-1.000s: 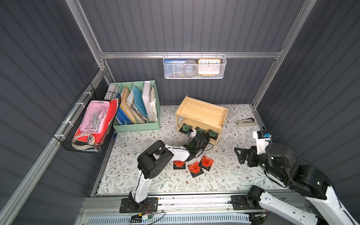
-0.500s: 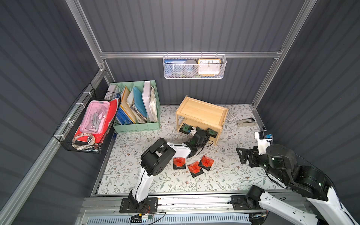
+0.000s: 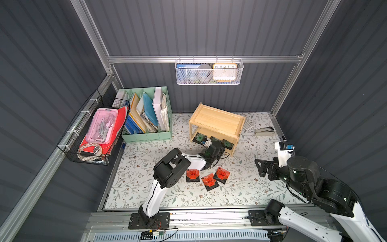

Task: Place the tea bags on the shelf by color
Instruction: Place the tea bag on the shelf.

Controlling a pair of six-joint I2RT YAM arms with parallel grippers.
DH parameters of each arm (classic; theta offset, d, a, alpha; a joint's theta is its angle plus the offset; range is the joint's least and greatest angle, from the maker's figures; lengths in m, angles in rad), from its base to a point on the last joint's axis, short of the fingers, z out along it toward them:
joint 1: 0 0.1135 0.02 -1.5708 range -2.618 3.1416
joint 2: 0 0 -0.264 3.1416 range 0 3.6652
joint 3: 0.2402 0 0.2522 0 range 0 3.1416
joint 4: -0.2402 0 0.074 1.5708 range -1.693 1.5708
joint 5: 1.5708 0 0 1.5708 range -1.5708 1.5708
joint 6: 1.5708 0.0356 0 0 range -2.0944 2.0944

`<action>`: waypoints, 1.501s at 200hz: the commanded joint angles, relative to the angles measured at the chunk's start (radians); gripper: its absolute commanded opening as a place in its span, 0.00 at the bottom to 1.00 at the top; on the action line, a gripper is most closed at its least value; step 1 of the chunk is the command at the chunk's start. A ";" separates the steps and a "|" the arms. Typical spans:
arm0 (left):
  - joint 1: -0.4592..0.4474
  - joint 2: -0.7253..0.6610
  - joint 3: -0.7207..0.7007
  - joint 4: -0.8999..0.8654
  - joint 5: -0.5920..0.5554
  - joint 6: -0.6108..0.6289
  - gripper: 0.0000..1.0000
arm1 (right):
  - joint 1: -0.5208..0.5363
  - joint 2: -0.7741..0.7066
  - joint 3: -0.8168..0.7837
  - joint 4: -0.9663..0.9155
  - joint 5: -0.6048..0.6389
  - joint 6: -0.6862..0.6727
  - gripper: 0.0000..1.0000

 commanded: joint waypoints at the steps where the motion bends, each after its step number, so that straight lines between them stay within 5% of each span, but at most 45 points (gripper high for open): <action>1: 0.002 0.021 0.025 -0.031 -0.022 -0.013 0.00 | -0.003 -0.013 0.016 -0.023 0.023 -0.015 0.99; 213: -0.023 -0.037 -0.049 -0.038 -0.068 -0.051 0.14 | -0.003 -0.037 0.000 -0.027 0.008 -0.018 0.99; 243: -0.023 -0.045 -0.058 -0.041 -0.074 -0.056 0.26 | -0.003 -0.036 -0.002 -0.023 0.004 -0.018 0.99; 300: -0.025 -0.051 -0.063 -0.044 -0.078 -0.059 0.31 | -0.002 -0.037 -0.002 -0.021 0.004 -0.020 0.99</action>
